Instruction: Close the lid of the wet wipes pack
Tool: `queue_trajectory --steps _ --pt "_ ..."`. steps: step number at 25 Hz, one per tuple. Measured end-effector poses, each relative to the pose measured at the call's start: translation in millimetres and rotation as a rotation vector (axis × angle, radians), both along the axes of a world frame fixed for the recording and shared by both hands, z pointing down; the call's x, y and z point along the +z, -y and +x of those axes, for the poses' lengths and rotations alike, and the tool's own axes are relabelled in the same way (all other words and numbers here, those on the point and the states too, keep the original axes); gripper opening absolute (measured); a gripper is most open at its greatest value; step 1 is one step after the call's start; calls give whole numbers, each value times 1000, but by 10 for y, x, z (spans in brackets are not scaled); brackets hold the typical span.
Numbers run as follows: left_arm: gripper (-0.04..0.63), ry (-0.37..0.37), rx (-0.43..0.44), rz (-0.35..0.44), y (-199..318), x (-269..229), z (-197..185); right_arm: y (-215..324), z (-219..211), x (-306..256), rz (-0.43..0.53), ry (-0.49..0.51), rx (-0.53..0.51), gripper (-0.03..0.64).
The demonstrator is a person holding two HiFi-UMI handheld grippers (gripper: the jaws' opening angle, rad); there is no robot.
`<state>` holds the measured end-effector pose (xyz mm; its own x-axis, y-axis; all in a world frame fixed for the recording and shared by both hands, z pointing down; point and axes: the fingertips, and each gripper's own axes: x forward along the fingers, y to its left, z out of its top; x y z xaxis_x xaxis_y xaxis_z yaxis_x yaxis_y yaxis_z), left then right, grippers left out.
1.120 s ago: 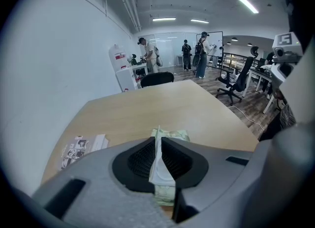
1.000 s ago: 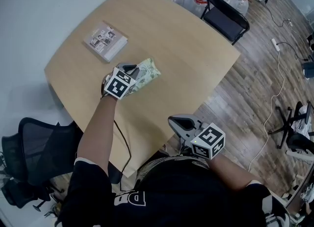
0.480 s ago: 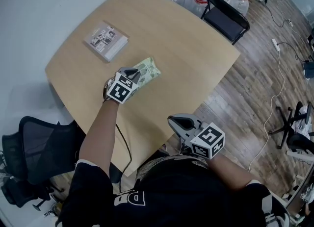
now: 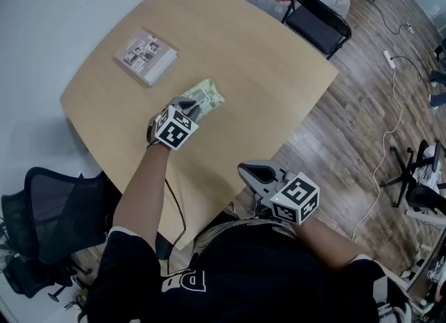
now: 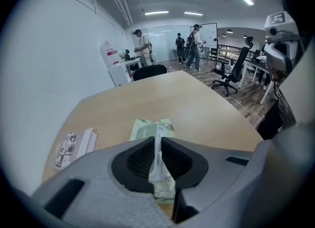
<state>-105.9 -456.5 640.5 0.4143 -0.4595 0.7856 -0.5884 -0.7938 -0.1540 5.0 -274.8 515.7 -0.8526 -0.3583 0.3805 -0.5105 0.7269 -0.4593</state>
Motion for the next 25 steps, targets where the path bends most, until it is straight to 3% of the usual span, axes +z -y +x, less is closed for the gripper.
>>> queue_trajectory --steps 19,25 --pt "58 86 59 -37 -49 302 51 -24 -45 25 -12 2 -7 3" --pt "58 149 90 -31 -68 362 58 -48 -32 43 -19 1 -6 3"
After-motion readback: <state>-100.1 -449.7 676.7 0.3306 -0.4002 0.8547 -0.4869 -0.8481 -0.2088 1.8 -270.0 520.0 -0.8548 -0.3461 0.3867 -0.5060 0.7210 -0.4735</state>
